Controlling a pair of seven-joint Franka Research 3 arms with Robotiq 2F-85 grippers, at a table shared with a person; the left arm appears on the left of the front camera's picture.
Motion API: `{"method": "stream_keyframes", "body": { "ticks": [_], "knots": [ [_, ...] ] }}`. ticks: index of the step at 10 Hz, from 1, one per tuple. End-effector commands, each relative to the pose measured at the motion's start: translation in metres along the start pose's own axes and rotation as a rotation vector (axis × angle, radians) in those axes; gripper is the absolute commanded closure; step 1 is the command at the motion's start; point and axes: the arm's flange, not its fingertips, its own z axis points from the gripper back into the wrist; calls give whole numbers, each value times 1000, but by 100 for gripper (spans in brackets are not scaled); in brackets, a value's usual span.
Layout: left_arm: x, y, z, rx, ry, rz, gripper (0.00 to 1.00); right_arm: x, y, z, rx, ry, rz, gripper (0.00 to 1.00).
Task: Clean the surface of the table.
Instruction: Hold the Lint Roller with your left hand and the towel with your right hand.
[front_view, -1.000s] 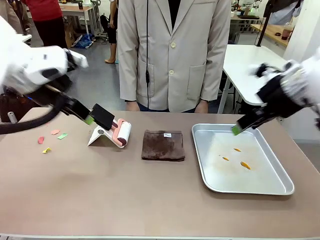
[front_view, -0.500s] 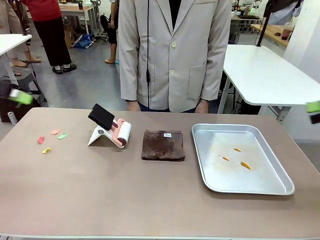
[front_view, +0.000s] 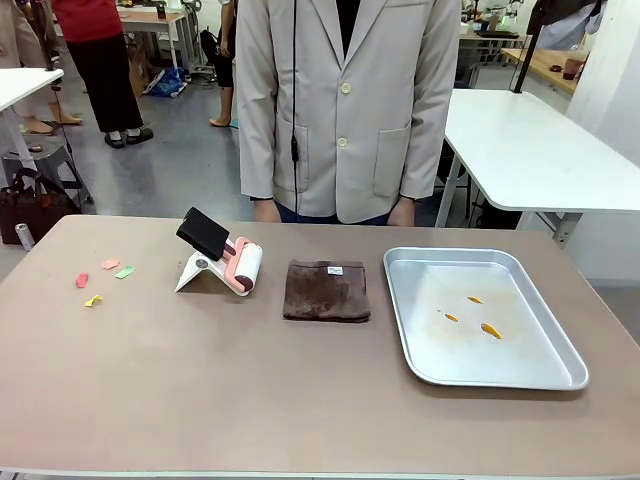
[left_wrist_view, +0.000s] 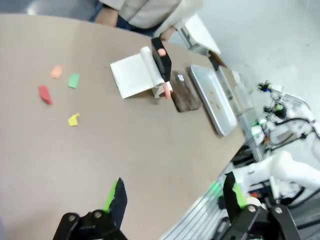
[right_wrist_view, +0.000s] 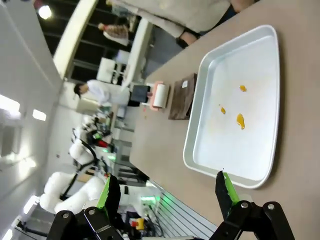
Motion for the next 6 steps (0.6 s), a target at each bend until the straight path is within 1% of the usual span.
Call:
{"method": "stream_keyframes", "body": {
  "ticks": [1,2,3,5,6],
  "knots": [
    [-14,4,-14,-71,-104,51,0,17,-23,6,77,-20,-32,0],
    [-22,1,-21,-93,-142,81,0,16,-33,7,92,-29,-53,0],
    [-21,-4,-30,-106,-161,91,0,16,-36,8,99,-41,-53,0],
    [-20,-1,-31,-121,-182,93,0,15,-37,7,97,-47,-49,0],
    [-19,1,-30,-109,-180,103,0,14,-38,7,85,-62,-47,0]
  ]
}}
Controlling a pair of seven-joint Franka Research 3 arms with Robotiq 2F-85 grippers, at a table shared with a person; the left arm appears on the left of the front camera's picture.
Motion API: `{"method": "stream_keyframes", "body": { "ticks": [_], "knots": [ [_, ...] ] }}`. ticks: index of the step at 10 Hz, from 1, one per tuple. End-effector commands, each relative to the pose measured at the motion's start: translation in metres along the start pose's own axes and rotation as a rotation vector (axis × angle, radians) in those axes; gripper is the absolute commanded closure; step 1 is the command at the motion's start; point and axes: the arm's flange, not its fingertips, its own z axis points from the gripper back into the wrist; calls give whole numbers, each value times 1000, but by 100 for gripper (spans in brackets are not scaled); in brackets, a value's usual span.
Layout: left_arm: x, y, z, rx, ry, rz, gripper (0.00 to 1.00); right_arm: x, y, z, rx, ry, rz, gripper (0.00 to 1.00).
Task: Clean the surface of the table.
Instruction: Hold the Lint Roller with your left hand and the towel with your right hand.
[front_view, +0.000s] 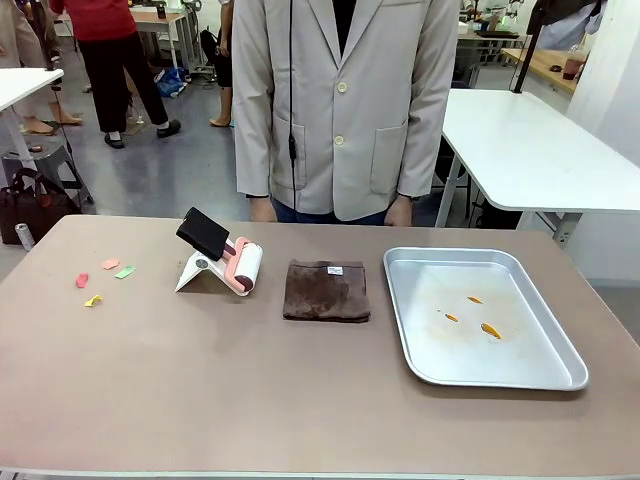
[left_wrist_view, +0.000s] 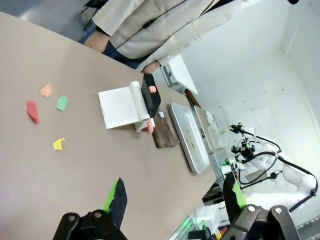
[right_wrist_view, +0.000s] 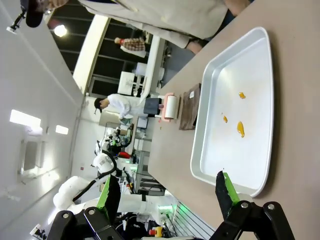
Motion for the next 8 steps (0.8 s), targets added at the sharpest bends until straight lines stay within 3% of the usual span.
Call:
{"method": "stream_keyframes", "body": {
  "ticks": [1,2,5,6,8],
  "knots": [
    [-24,-11,-15,92,13,7,0,0,1,2,-80,-51,42,0],
    [0,0,0,0,0,0,0,0,0,0,0,0,0,0],
    [0,0,0,0,0,0,0,0,0,0,0,0,0,0],
    [-2,0,-1,26,18,25,0,-2,-2,0,-25,11,-12,0],
    [14,-29,-17,145,131,-9,0,-8,31,-20,-195,-66,16,0]
  ]
}}
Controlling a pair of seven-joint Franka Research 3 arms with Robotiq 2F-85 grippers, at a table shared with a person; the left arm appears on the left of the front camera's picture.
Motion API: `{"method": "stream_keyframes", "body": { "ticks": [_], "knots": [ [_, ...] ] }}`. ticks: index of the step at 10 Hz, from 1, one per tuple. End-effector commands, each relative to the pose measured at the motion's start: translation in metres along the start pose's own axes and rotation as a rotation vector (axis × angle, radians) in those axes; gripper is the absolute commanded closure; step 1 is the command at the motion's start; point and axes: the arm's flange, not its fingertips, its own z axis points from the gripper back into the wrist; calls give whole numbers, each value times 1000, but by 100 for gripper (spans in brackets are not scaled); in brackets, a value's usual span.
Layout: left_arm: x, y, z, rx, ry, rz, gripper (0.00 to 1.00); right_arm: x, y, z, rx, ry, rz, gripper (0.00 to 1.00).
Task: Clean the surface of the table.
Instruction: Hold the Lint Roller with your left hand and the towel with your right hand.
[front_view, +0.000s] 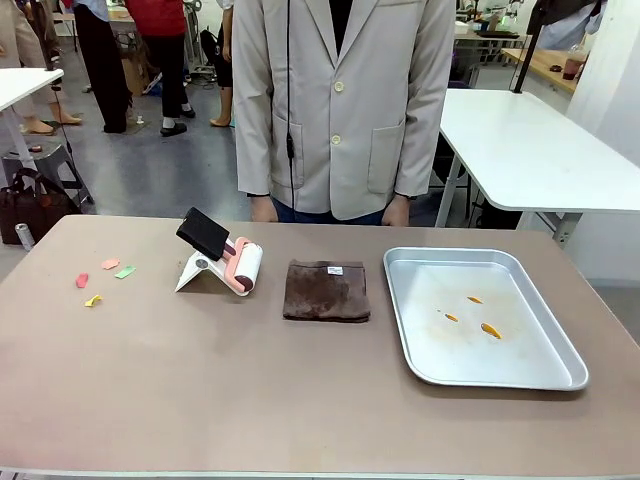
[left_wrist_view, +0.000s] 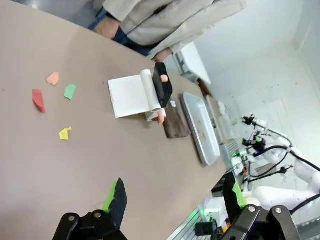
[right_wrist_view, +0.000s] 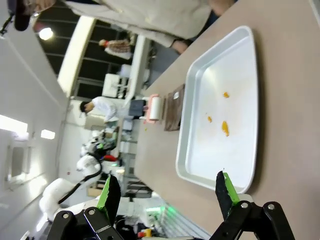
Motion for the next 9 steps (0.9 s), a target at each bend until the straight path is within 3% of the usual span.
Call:
{"method": "stream_keyframes", "body": {
  "ticks": [1,6,7,9],
  "knots": [
    [21,-43,-10,93,85,-65,0,-11,53,-28,-161,-59,51,0],
    [84,-160,-104,153,399,-325,0,-24,179,-144,-342,53,340,0],
    [98,-169,-121,210,425,-324,0,-24,203,-182,-377,112,406,0],
    [127,-170,-148,201,494,-324,0,-26,246,-272,-485,208,518,0]
  ]
}}
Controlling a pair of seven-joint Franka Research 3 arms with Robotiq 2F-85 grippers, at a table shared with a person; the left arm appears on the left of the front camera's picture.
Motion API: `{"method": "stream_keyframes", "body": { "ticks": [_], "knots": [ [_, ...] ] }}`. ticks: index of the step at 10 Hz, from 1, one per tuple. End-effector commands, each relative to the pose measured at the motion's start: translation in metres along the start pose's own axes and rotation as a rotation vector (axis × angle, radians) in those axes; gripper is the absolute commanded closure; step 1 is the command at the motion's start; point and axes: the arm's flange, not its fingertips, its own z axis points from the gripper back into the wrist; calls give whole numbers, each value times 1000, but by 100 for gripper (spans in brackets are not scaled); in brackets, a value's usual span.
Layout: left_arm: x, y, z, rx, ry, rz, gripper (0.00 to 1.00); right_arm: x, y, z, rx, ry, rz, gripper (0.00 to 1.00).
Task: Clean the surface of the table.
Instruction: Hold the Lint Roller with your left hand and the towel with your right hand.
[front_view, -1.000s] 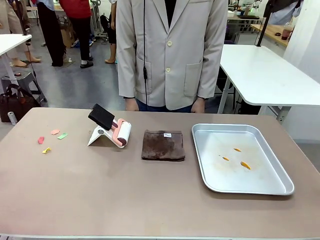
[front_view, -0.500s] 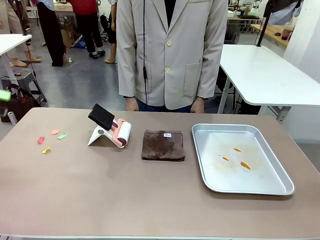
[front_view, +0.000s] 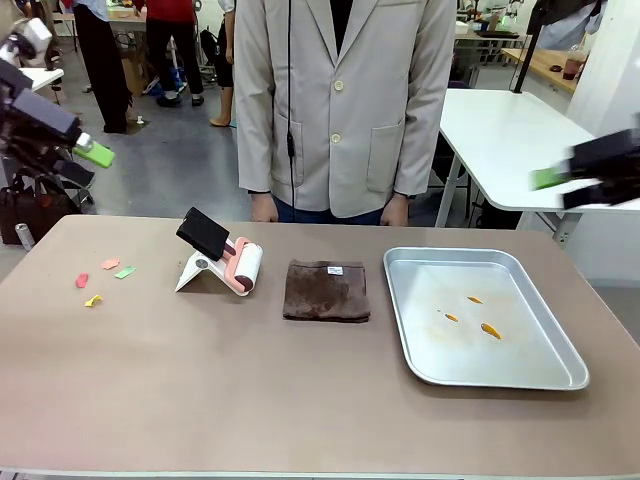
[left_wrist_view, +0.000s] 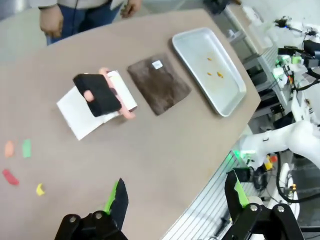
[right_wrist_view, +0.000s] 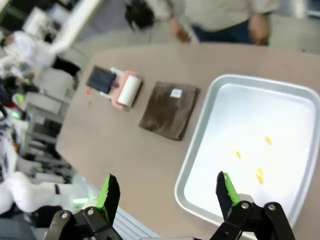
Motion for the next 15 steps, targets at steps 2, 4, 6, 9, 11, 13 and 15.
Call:
{"method": "stream_keyframes", "body": {
  "ticks": [2,4,6,9,11,13,15],
  "knots": [
    [35,38,-8,17,93,72,0,27,72,-92,-95,117,121,0],
    [55,59,-35,25,116,108,0,34,107,-156,-112,260,141,0],
    [72,77,-67,20,136,128,0,34,118,-206,-175,339,48,0],
    [79,94,-105,3,160,134,0,33,107,-271,-276,373,-91,0],
    [79,95,-125,33,155,129,0,36,97,-295,-319,308,-260,0],
    [79,105,-134,73,96,163,0,33,90,-301,-344,304,-319,0],
    [74,112,-145,96,89,198,0,31,85,-298,-300,320,-328,0]
  ]
}}
